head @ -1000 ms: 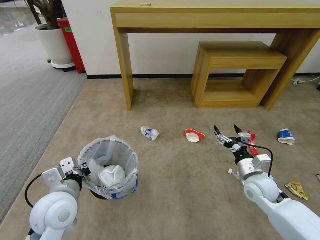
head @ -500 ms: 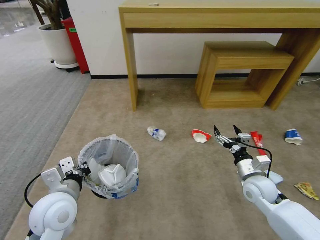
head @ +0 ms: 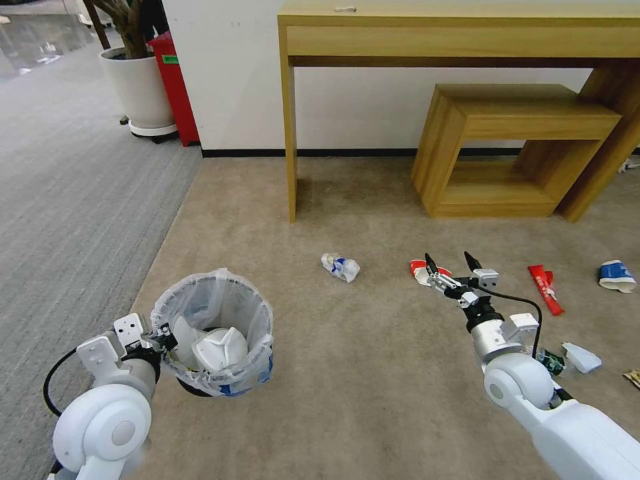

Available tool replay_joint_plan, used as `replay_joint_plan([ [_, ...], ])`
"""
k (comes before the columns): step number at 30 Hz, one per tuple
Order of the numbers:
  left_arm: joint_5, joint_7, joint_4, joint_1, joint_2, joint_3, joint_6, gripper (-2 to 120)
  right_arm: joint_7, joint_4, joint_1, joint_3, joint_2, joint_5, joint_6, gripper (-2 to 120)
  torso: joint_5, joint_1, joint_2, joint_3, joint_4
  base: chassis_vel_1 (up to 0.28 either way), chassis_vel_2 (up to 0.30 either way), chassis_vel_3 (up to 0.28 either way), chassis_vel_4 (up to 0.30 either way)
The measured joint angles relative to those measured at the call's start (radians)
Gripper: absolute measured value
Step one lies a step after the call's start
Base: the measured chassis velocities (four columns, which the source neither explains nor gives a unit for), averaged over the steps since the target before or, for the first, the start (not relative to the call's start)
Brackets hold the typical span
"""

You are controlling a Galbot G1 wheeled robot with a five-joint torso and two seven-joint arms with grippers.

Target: Pick up the trash bin and place the garbage on the floor into it.

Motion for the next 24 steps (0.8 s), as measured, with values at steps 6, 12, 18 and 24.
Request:
replay_joint_plan([
  [6, 0.000, -0.001, -0.002, 0.002, -0.007, -0.006, 0.000, 1, -0.003, -0.008, 0.002, -0.004, -0.002, -0.003, -0.001, 100, -0.0006, 0.000, 0.000, 0.000, 0.0005, 0.000, 0.000, 0.000, 0.000],
  [12, 0.004, -0.002, -0.006, 0.004, -0.012, -0.005, 0.000, 1, -0.007, -0.013, -0.004, -0.002, -0.004, -0.006, 0.000, 100, -0.0002, 0.000, 0.000, 0.000, 0.0003, 0.000, 0.000, 0.000, 0.000],
  [18, 0.005, -0.002, -0.011, 0.009, -0.014, -0.011, 0.000, 1, -0.007, -0.010, -0.004, -0.001, -0.009, -0.005, 0.000, 100, -0.0003, 0.000, 0.000, 0.000, 0.0003, -0.040, 0.032, 0.041, -0.038],
  [24, 0.005, -0.002, -0.018, 0.013, -0.013, -0.016, 0.000, 1, -0.007, -0.004, -0.003, -0.002, -0.011, -0.004, -0.001, 100, -0.0002, 0.000, 0.000, 0.000, 0.0003, -0.098, 0.090, 0.089, -0.085],
])
